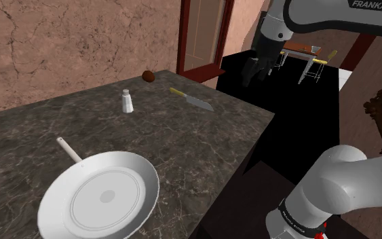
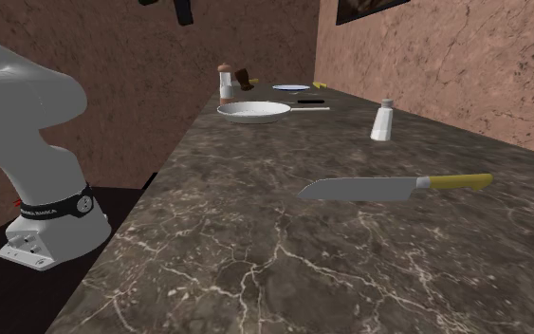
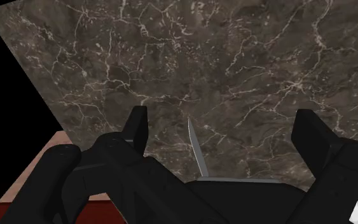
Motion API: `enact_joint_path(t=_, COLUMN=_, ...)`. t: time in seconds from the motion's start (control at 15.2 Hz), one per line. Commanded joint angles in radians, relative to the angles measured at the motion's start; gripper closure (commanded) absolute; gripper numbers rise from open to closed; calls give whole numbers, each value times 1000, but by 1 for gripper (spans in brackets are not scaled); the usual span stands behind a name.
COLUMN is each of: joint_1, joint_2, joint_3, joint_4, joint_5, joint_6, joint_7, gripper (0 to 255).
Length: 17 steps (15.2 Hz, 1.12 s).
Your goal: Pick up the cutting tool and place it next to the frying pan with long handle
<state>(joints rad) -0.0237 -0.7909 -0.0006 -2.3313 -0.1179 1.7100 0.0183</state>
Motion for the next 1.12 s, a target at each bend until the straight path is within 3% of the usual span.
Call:
enact_joint_path(t=0.0, joint_1=0, joint_2=0, joint_3=0, joint_4=0, joint_5=0, joint_6=0, joint_7=0, gripper=0)
enact_joint_path(t=0.53, joint_1=15, joint_2=336, joint_3=-59, joint_4=149, joint_5=13, joint_6=121, joint_7=-90, gripper=0)
enact_joint_path(t=1.06, joint_1=27, joint_2=681, joint_3=-96, joint_4=378, joint_5=60, joint_6=165, joint_7=-190, gripper=0)
